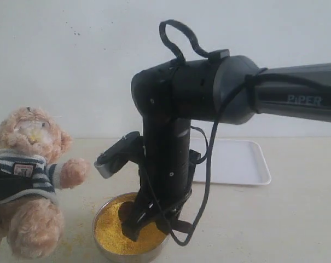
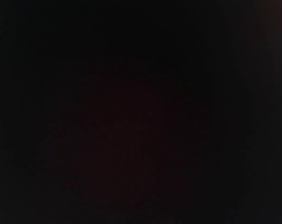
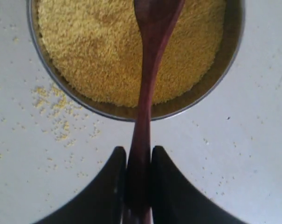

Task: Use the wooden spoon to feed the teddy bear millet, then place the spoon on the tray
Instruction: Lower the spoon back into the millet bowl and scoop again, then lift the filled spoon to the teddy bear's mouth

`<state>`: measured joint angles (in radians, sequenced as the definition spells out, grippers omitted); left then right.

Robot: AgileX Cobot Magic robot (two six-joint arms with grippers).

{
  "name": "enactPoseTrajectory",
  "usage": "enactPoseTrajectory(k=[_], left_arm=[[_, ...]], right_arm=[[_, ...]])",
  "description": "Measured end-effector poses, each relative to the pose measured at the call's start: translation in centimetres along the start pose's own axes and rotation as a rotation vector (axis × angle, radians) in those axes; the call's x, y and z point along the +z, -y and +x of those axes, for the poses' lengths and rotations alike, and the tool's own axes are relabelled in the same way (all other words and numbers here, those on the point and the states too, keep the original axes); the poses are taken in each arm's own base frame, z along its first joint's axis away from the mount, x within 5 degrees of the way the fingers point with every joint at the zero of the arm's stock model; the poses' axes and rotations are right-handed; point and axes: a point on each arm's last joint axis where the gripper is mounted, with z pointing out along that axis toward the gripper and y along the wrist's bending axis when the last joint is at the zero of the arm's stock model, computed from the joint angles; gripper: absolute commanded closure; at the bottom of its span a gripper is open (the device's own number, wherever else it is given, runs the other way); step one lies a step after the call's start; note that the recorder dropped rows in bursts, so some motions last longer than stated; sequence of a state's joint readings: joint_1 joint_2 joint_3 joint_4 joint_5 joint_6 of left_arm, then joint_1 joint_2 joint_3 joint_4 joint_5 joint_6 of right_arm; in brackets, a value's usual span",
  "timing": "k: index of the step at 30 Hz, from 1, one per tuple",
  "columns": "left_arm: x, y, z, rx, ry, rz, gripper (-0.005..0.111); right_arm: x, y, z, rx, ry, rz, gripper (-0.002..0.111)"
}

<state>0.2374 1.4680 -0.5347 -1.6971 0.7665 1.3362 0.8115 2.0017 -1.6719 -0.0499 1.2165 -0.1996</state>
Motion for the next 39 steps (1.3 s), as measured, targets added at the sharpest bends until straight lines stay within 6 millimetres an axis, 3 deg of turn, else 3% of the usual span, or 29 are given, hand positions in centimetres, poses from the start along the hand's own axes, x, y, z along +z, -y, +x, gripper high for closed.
enactPoseTrajectory(k=[3,12,17,24,32,39], left_arm=[[0.0,0.0,0.0,0.0,0.0,0.0,0.103],[0.0,0.0,0.0,0.0,0.0,0.002,0.103],[0.0,0.0,0.0,0.0,-0.001,0.004,0.103],[0.0,0.0,0.0,0.0,-0.001,0.005,0.103],[0.0,-0.1,0.4,0.042,-0.041,-0.005,0.103],[0.0,-0.2,0.8,0.071,-0.085,-0.022,0.103]], right_arm=[[1.3,-0.4,0.8,-0.028,-0.063,0.022,0.108],[1.3,-0.9,0.7,-0.055,-0.049,-0.036,0.108],[1.3,1.4,1.3,0.041,-0.015,-0.16,0.108],[1.3,1.6,1.3,0.002,-0.002,-0.183,0.108],[0.4,7.1,3.0,0.139,0.143,-0.37,0.108],[0.0,7.5,2.9,0.124,0.212,-0.44,0.108]])
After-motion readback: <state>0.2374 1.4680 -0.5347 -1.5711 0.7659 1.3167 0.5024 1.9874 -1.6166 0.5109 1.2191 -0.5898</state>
